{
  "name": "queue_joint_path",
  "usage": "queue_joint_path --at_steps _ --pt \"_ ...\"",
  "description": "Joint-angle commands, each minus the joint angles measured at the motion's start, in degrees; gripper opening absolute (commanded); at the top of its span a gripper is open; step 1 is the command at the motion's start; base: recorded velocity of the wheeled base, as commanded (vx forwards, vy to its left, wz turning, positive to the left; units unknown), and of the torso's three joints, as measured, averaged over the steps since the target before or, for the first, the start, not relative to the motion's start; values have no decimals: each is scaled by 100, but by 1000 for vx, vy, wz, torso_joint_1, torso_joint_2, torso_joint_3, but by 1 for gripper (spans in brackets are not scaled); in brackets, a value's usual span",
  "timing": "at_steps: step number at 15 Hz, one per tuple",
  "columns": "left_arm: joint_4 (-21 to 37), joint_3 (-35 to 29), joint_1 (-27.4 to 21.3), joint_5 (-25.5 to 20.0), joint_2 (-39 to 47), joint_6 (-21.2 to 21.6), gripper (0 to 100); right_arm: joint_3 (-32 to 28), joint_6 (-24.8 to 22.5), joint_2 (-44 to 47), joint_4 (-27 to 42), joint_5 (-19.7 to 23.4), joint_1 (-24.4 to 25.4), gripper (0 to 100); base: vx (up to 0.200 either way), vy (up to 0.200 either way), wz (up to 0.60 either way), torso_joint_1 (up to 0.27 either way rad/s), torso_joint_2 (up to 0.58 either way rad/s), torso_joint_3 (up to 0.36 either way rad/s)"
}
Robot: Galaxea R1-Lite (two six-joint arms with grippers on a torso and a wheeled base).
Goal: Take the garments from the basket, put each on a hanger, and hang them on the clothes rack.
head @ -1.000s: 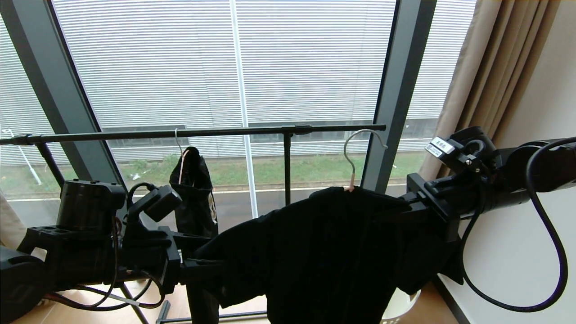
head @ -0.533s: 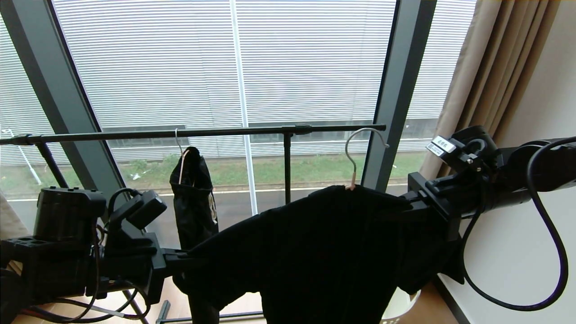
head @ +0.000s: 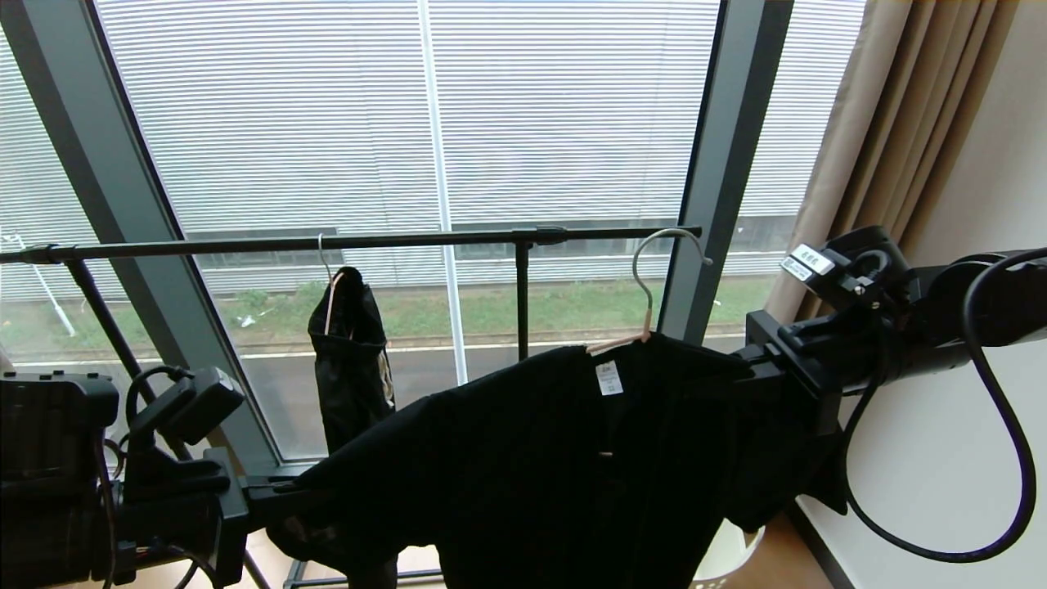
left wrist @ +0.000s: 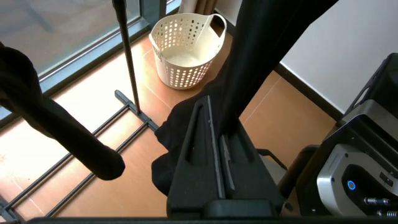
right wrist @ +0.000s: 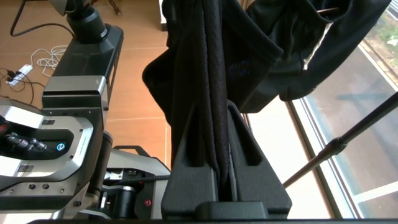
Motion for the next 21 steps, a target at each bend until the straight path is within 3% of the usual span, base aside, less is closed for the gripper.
queue_joint_path --at_steps 1,19,20,21 --pt "-3 88 51 -1 -122 -1 0 3 -3 -26 3 4 -29 0 0 0 0 0 0 0" --pt "-82 229 60 -18 -122 17 0 11 -3 -26 -112 30 -135 0 0 0 0 0 0 0" --pt "-170 211 60 -18 -130 -19 100 11 -3 -26 -112 30 -135 0 0 0 0 0 0 0" --pt "-188 176 60 -18 -130 -54 100 11 -3 -26 -112 30 -135 0 0 0 0 0 0 0"
